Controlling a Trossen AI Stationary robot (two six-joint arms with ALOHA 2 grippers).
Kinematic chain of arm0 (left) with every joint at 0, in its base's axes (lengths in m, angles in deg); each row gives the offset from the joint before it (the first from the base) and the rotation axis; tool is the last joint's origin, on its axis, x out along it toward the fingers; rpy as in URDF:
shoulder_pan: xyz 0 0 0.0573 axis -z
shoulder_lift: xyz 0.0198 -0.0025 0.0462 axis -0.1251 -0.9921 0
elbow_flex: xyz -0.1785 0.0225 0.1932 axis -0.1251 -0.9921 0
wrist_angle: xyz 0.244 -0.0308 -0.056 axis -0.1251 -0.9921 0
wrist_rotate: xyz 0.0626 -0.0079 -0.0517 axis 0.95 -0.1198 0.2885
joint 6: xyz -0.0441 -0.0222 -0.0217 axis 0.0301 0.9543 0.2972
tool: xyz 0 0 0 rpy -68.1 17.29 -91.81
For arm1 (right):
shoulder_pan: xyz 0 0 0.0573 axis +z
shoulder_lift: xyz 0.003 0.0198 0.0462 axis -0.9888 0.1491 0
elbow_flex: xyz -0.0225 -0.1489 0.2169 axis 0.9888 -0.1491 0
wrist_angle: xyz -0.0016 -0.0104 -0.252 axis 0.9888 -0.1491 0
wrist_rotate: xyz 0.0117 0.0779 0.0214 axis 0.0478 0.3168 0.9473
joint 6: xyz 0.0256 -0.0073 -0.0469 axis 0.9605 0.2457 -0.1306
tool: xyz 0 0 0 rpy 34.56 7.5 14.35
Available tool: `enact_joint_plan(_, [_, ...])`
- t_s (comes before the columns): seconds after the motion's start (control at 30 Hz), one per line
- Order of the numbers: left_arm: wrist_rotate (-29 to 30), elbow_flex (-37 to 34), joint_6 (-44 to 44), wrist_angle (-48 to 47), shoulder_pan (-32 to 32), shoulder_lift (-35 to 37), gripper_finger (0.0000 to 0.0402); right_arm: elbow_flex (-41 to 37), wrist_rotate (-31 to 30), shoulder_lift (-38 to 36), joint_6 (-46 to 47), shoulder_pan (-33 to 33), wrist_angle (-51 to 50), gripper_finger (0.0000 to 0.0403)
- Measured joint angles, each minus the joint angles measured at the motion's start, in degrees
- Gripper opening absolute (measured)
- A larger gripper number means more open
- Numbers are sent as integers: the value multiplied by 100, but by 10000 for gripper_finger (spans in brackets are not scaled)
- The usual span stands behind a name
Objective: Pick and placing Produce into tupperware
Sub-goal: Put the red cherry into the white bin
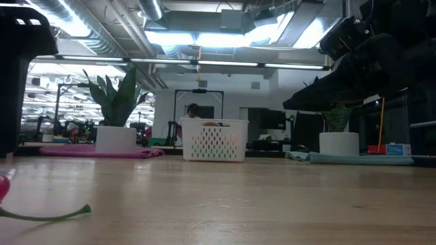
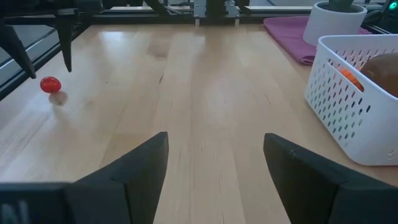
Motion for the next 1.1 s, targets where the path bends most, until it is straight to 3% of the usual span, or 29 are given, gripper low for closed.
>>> enact_joint_plan(1.1, [-207,-264,40,477,-154,-203,206,0,0,-2,0,0,9,265])
